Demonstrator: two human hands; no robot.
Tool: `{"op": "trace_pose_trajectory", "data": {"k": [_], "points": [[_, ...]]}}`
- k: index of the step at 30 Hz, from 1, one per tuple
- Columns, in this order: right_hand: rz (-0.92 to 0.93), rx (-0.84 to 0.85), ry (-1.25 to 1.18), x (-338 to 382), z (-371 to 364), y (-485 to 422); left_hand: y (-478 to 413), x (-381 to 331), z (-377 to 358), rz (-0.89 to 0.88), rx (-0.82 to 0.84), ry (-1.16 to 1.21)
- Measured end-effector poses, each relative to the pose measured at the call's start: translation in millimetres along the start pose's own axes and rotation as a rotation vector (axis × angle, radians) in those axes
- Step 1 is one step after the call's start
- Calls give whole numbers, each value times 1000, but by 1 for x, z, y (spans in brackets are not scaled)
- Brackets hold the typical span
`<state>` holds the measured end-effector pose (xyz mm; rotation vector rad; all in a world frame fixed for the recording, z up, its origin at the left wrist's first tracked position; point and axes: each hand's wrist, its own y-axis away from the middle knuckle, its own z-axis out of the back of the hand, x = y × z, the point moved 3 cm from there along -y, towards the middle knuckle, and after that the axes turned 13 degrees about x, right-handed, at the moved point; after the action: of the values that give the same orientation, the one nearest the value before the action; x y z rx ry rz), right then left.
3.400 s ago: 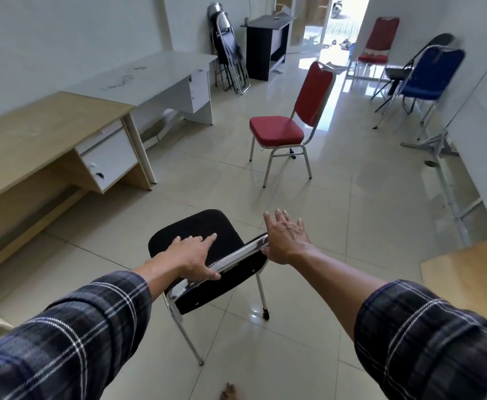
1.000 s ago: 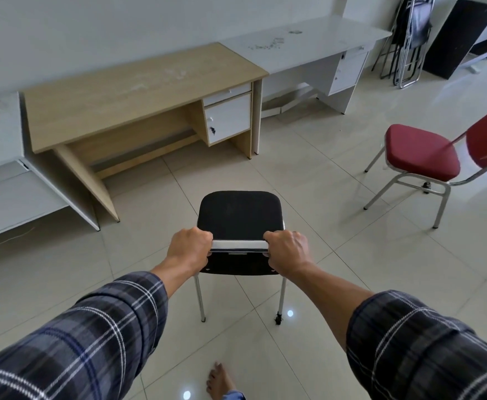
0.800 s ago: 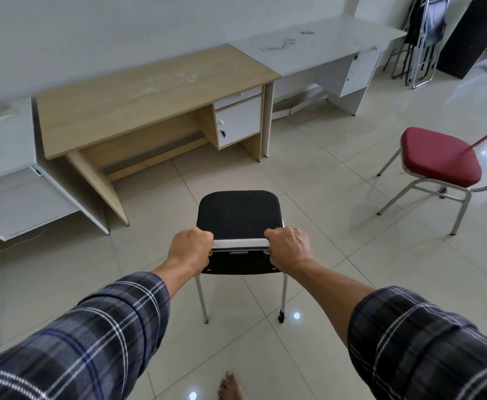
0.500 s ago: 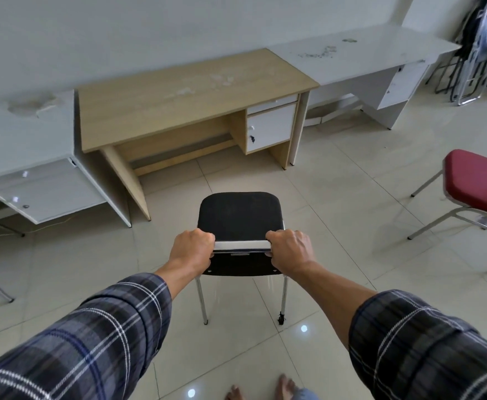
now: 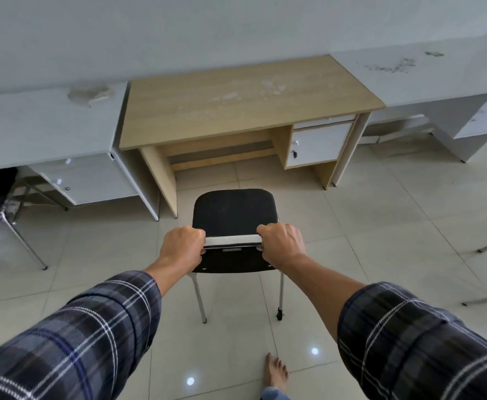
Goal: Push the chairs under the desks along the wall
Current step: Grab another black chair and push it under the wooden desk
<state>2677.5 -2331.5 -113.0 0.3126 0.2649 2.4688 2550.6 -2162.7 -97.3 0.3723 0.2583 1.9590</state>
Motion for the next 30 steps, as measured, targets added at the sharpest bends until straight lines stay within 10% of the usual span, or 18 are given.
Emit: {"op": "trace_pose_trajectory", "data": {"k": [30], "points": [[68, 42, 77, -10, 65, -238, -185, 99, 53, 122, 17, 81]]}}
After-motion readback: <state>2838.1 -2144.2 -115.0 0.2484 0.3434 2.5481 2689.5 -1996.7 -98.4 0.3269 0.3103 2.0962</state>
